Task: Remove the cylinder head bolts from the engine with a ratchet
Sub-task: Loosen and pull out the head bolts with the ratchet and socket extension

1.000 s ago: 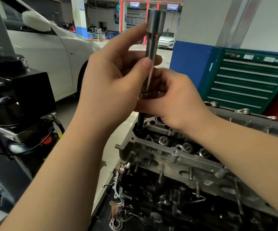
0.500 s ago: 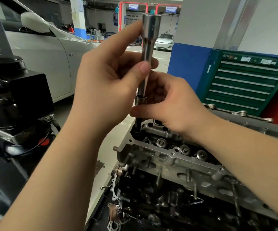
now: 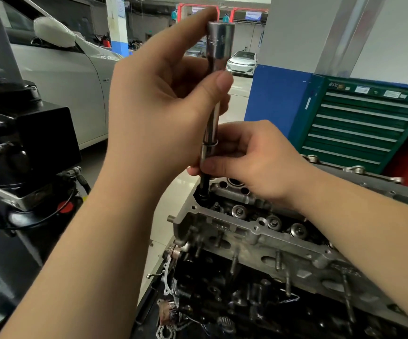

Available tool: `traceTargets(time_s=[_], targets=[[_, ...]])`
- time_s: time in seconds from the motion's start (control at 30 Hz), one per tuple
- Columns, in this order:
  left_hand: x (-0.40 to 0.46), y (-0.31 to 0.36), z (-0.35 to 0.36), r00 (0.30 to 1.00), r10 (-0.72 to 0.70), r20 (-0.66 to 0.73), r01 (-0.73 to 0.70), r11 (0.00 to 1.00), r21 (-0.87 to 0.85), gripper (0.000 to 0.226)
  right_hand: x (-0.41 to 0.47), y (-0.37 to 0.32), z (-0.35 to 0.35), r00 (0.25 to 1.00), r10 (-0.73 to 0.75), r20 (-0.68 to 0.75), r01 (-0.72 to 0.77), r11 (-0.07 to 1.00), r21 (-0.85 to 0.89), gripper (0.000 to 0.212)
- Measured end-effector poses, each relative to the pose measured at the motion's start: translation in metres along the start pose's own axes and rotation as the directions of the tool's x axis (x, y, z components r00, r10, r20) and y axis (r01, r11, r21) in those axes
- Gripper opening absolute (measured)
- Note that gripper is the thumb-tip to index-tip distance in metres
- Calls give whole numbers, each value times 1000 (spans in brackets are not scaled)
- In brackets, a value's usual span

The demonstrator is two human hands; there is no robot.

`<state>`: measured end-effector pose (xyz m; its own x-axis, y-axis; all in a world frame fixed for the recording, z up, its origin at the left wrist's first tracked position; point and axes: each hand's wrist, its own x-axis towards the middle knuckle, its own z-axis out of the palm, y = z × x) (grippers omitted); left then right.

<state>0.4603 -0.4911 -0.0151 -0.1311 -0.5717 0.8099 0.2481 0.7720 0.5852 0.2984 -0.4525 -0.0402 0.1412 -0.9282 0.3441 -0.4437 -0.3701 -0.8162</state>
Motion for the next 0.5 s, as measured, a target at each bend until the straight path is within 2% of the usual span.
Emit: traceTargets(time_s=[0.1,0.17,0.23,0.27,0.3,0.37,0.43,0.5], targets=[[2,-2,-2,987,-128,92,148,953,-264,59,2,-4,1,994,7,-107,-12,998,-55,29],[6,1,-3,979,-169,112,196,929,-314,42,3,-4,3,990,12,-138,-24,996,-83,32],[6,6,3,975,-205,80,220,919,-327,18,2,-5,6,987,-1,-164,-18,993,-115,32],[5,9,10,971,-235,52,239,911,-336,13,2,-4,6,983,-13,-182,-13,990,-142,32],[2,13,18,962,-271,15,261,910,-321,18,1,-4,7,980,-18,-197,-16,986,-168,29],[-4,17,34,960,-273,-69,254,945,-204,26,-1,-13,12,983,-85,-162,30,949,-314,7],[-7,21,47,970,-208,-124,195,975,-111,28,-4,-24,13,991,-99,-85,56,911,-409,20],[-4,20,51,969,-185,-162,172,981,-90,30,-6,-22,8,999,-48,11,49,968,-246,38]])
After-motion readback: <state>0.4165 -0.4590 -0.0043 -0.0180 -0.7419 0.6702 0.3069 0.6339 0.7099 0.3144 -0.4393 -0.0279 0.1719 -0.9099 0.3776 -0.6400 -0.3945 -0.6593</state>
